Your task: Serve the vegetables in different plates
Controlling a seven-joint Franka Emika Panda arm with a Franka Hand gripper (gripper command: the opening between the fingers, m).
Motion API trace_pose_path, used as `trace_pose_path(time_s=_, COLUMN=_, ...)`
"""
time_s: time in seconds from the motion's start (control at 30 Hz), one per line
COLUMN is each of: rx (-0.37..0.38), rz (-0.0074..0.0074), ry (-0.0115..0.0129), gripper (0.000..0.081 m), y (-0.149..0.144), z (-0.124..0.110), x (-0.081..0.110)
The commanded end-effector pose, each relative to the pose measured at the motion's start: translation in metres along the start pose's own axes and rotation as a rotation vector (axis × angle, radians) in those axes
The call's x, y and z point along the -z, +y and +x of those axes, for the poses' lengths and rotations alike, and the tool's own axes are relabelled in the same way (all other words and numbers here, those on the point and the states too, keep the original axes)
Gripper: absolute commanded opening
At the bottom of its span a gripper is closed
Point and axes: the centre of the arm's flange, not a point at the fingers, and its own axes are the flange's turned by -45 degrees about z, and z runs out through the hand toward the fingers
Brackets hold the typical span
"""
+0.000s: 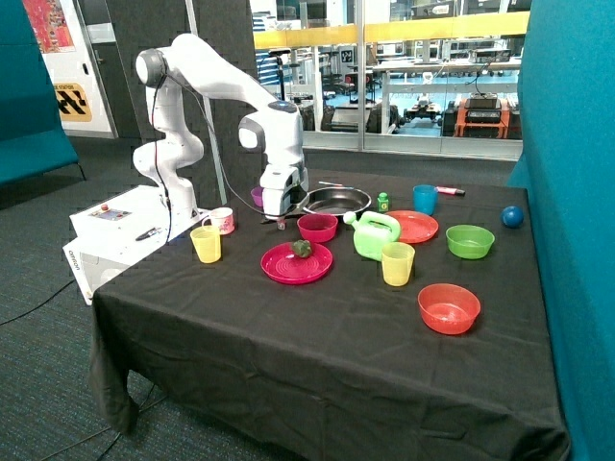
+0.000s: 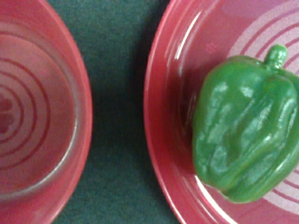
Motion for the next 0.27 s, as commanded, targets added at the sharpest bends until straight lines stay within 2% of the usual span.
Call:
trace_pose_path(time_s=0.0, rx=0.027, rz=0.0005, ry=-0.0008, gripper=0.0778, y=-0.0058, z=0.0023, x=0.0067)
trace_pose_path(time_s=0.23, rx=0.045, rz=0.0005, ry=-0.0008, gripper=0.0777, y=-0.0145, z=0.0028, x=0.0077)
